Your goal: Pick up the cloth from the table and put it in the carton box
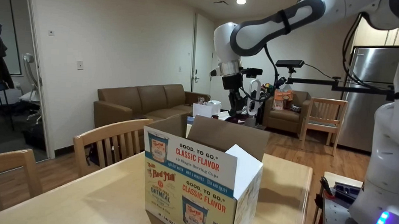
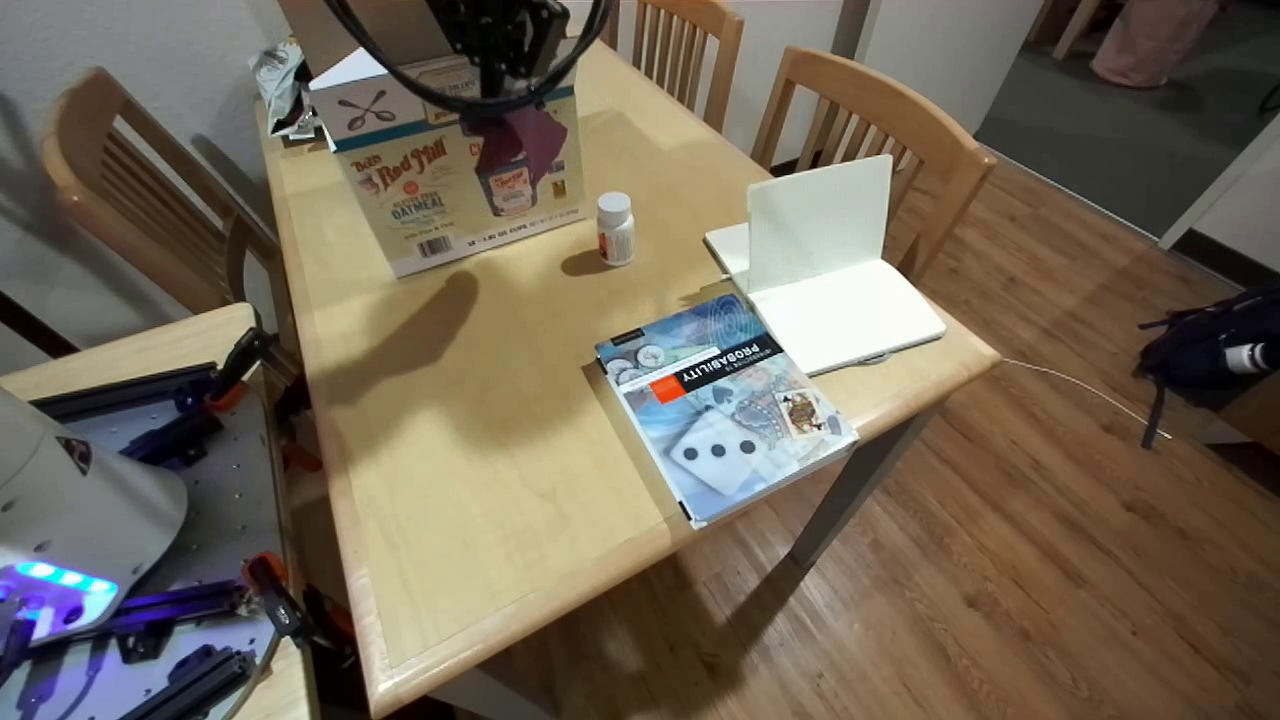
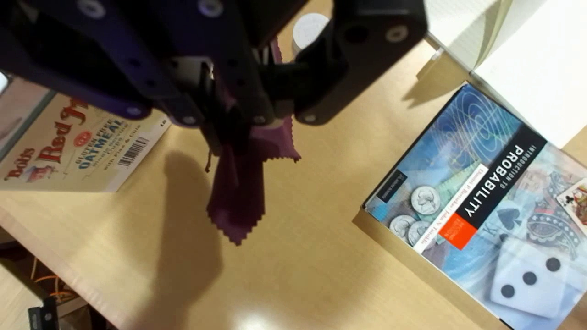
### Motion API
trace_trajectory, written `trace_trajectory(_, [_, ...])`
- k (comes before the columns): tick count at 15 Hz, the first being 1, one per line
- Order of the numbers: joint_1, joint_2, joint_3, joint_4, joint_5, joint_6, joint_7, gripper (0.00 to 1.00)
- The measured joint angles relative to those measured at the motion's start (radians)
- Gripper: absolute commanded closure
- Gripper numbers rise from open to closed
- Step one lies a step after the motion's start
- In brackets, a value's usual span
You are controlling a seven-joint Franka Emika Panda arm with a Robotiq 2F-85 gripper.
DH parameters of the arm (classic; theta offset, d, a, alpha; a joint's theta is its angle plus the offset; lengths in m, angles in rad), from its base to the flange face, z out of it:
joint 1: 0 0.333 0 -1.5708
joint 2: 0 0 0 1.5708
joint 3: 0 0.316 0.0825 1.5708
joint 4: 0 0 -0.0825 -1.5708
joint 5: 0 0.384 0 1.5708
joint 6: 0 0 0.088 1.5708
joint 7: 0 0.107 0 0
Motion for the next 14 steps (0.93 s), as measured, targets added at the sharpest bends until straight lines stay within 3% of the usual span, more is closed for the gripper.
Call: trace_trajectory(14, [0.105, 0.183, 0.094, 0.364, 0.038, -0.174, 0.101, 0.96])
